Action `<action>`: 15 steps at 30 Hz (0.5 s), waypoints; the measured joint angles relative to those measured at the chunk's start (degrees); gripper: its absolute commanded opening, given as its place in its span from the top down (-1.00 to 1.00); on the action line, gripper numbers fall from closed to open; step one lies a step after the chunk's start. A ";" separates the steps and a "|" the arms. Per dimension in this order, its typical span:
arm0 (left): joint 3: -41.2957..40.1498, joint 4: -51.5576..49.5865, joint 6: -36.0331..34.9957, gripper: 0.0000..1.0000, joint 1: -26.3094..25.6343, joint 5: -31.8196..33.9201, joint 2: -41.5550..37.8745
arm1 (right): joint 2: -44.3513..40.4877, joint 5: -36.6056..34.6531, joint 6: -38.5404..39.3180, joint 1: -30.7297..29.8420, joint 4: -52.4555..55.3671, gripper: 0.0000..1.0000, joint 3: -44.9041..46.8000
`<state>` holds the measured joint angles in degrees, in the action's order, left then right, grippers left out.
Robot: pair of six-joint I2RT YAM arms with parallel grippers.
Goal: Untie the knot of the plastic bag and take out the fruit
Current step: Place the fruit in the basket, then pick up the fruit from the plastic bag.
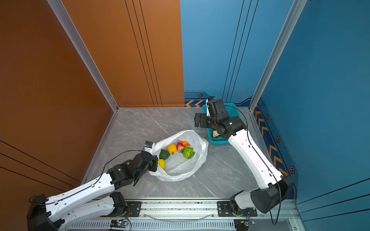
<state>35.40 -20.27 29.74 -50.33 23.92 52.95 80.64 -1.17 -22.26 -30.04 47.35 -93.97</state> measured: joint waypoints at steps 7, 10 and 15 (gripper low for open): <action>0.83 0.35 -0.35 1.00 0.00 0.00 0.70 | 0.33 -2.08 -0.81 -17.22 6.95 -0.96 -5.09; 1.11 0.42 -0.35 1.00 0.00 0.02 0.72 | 1.62 -3.10 -1.81 -22.40 9.14 -0.96 -5.03; 1.20 0.44 -0.35 1.00 0.00 0.00 0.87 | 2.23 -6.78 -2.64 -28.76 10.43 -0.97 0.07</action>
<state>36.60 -19.84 29.39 -50.33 23.92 53.82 82.87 -7.94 -24.91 -58.81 57.78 -93.91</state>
